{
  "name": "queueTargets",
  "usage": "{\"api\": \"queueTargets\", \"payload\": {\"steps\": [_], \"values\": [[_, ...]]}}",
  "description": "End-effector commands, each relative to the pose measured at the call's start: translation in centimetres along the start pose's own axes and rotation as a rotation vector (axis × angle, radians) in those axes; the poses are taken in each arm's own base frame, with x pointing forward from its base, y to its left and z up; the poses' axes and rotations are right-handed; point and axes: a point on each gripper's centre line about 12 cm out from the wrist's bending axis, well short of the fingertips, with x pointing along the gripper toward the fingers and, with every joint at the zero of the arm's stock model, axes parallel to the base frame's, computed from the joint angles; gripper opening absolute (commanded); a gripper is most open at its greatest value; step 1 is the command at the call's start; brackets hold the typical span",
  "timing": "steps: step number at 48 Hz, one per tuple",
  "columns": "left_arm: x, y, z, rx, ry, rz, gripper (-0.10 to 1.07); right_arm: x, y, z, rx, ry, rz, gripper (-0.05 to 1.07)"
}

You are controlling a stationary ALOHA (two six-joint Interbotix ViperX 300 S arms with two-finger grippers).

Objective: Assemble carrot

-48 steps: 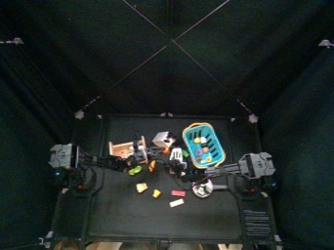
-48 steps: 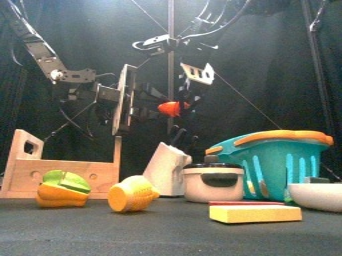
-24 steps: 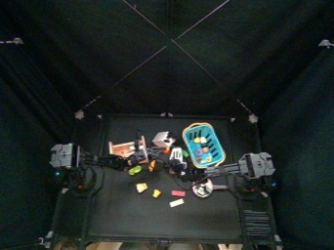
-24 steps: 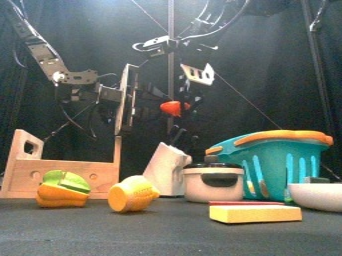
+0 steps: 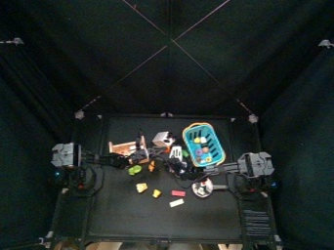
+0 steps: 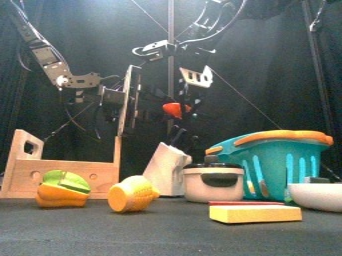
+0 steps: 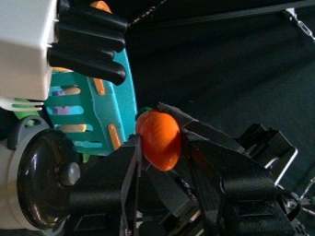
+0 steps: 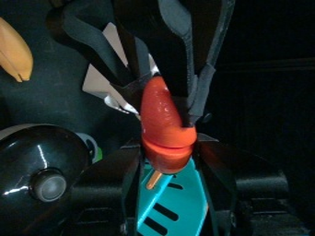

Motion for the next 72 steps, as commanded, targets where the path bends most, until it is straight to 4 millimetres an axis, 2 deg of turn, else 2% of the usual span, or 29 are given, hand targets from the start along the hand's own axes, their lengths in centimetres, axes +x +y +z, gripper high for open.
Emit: {"api": "queueTargets", "payload": {"steps": [1,13,21,32,43,56,72], "values": [[0.7,-1.4,-0.7,0.010,0.030,-0.048,0.63,-1.1,-1.4,1.5,0.048,-0.077,0.005,0.57],[0.3,-0.9,0.0,0.014,0.017,-0.029,0.63,-1.3,-1.4,1.5,0.053,-0.094,0.013,0.81],[-0.1,-0.6,0.6,0.017,0.005,-0.016,0.63,-1.8,-1.6,1.0,0.069,-0.104,0.027,0.91],[-0.5,-0.2,1.3,0.026,-0.008,-0.004,0.63,-3.1,-2.2,0.2,0.102,-0.147,0.066,0.91],[-1.6,0.7,2.5,0.077,0.003,0.014,0.63,-5.4,-2.5,-2.0,0.187,-0.211,0.145,0.91],[-1.9,0.7,2.3,0.139,0.045,0.004,0.63,-7.2,-2.6,-4.3,0.322,-0.384,0.230,0.91],[-1.8,0.7,2.5,0.152,0.050,0.000,0.63,-8.3,-2.3,-6.6,0.435,-0.492,0.332,0.91]]}}
